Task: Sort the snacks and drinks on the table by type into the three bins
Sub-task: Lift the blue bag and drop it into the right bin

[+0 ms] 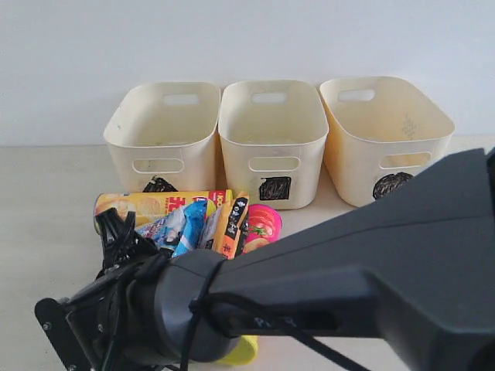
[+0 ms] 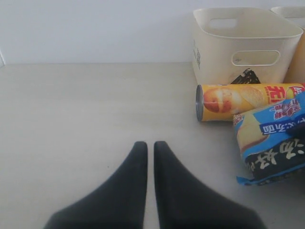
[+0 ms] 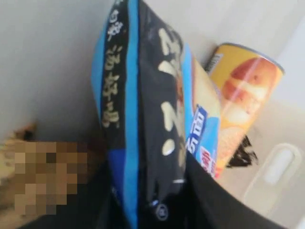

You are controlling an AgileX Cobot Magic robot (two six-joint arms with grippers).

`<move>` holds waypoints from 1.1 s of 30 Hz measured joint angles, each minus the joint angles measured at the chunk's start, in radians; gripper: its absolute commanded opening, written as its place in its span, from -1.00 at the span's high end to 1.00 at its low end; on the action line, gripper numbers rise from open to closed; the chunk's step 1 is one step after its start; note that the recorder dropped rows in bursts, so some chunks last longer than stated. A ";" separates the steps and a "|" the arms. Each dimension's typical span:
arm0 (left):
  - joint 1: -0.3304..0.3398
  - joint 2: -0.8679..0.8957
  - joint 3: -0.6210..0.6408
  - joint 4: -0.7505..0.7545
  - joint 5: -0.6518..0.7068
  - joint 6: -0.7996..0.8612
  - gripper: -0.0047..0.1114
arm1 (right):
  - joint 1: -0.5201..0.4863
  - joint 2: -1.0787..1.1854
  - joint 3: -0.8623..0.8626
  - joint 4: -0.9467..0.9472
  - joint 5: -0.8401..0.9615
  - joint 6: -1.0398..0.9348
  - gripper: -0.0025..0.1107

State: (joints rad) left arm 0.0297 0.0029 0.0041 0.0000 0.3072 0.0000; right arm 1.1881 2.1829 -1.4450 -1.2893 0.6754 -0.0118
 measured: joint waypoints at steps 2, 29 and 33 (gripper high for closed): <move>0.000 0.000 0.000 0.000 0.000 0.000 0.84 | 0.010 -0.030 0.002 -0.004 0.012 0.012 0.96; 0.000 0.000 0.000 0.000 0.000 0.000 0.84 | -0.431 -0.702 0.512 -0.430 -0.209 0.917 0.96; 0.000 0.000 0.000 0.000 0.000 0.000 0.84 | -0.645 -0.702 0.508 -0.436 -0.378 1.067 0.96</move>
State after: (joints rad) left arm 0.0297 0.0029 0.0041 0.0000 0.3072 0.0000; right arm 0.5430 1.4810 -0.9370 -1.7255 0.2978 1.0551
